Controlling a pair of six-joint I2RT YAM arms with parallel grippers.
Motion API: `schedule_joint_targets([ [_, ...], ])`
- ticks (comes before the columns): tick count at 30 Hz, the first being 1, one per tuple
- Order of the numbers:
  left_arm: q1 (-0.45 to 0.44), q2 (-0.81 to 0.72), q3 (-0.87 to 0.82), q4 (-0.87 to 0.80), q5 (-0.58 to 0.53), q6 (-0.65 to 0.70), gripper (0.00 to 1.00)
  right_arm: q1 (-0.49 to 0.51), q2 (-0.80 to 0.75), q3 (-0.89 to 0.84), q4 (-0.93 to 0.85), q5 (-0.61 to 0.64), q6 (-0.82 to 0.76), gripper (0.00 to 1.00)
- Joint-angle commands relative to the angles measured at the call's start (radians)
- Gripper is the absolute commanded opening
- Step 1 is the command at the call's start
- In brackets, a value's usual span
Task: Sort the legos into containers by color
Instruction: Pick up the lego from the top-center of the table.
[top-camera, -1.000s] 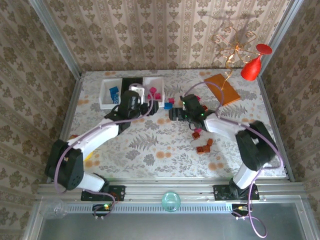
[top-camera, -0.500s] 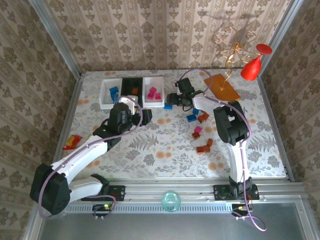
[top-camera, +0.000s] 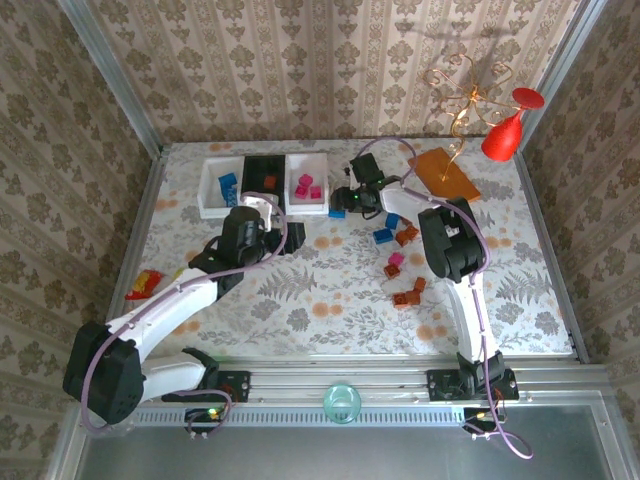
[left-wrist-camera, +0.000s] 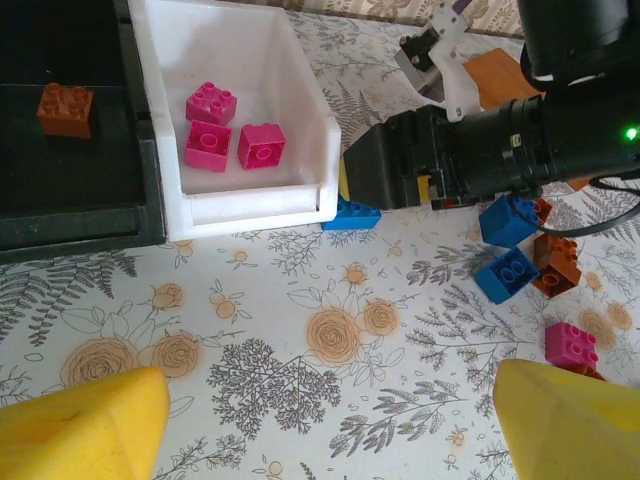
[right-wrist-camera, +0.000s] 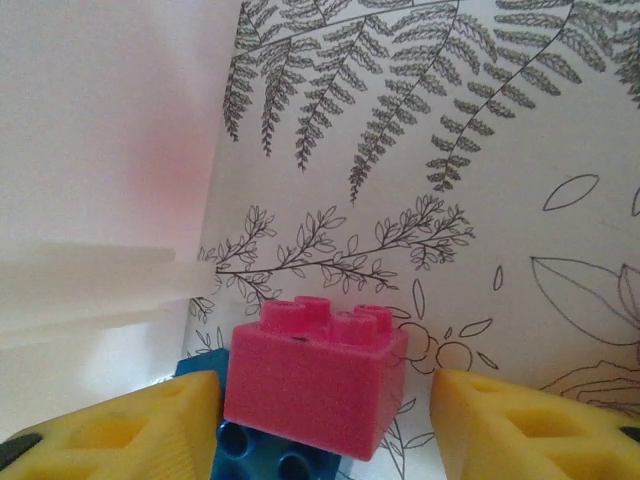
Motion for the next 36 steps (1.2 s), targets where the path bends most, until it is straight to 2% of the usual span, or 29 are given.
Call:
schedule_joint_targets([
  [1,0.007,-0.011,-0.011,-0.010,0.027,-0.017,0.86,-0.017,0.036,0.043,-0.048,-0.031,-0.018,0.56],
  [10,0.020,-0.033,-0.019,-0.039,0.027,-0.010,0.86,-0.047,0.082,0.114,-0.094,-0.063,-0.038,0.49],
  [21,0.045,-0.051,-0.042,-0.053,0.040,-0.003,0.86,-0.060,0.146,0.227,-0.174,-0.072,-0.051,0.48],
  [26,0.065,-0.072,-0.063,-0.053,0.052,-0.005,0.86,-0.060,0.169,0.273,-0.206,-0.079,-0.054,0.41],
  [32,0.088,-0.091,-0.085,-0.053,0.068,-0.004,0.86,-0.060,0.097,0.255,-0.205,-0.100,-0.070,0.38],
  [36,0.099,-0.106,-0.098,-0.051,0.075,-0.003,0.86,-0.058,-0.026,0.144,-0.154,-0.096,-0.076,0.37],
])
